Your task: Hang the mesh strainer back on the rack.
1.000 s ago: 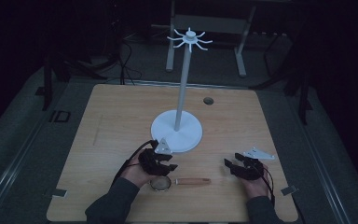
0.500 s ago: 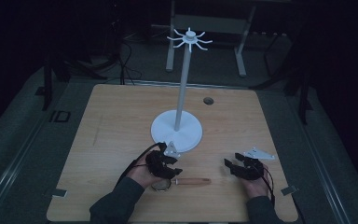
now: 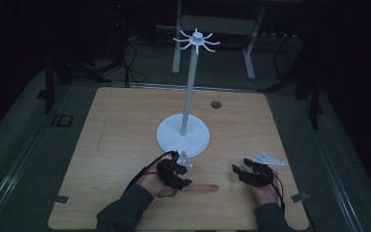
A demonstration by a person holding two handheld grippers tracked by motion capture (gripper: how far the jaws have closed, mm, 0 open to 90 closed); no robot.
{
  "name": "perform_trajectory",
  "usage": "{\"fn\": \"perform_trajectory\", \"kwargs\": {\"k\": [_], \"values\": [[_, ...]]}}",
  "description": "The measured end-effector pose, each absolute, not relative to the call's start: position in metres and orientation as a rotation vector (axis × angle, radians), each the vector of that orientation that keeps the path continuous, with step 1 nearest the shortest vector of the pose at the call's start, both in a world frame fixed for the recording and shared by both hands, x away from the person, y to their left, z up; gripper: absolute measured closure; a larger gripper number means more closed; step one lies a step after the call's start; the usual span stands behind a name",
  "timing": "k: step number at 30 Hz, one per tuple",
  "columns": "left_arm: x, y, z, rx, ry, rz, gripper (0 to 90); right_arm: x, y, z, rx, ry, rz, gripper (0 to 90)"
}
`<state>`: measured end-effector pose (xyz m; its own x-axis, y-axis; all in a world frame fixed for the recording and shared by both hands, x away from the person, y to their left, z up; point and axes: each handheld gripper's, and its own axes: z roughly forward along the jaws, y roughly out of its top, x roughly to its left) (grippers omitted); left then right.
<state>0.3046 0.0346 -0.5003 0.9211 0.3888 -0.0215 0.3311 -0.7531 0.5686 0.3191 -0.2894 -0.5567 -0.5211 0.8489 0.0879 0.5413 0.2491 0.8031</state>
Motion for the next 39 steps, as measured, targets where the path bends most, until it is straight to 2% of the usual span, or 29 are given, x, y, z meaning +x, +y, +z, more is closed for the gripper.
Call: {"fn": "perform_trajectory", "kwargs": {"k": [21,39], "values": [[0.301,0.013,-0.515,2.589,0.449,0.04,56.0,0.319,-0.29,-0.557,1.275,2.162,1.167,37.5],[0.305,0.007,-0.526,2.674,0.449,0.025,63.2,0.319,-0.29,-0.557,1.276,2.164,1.169,37.2]]}}
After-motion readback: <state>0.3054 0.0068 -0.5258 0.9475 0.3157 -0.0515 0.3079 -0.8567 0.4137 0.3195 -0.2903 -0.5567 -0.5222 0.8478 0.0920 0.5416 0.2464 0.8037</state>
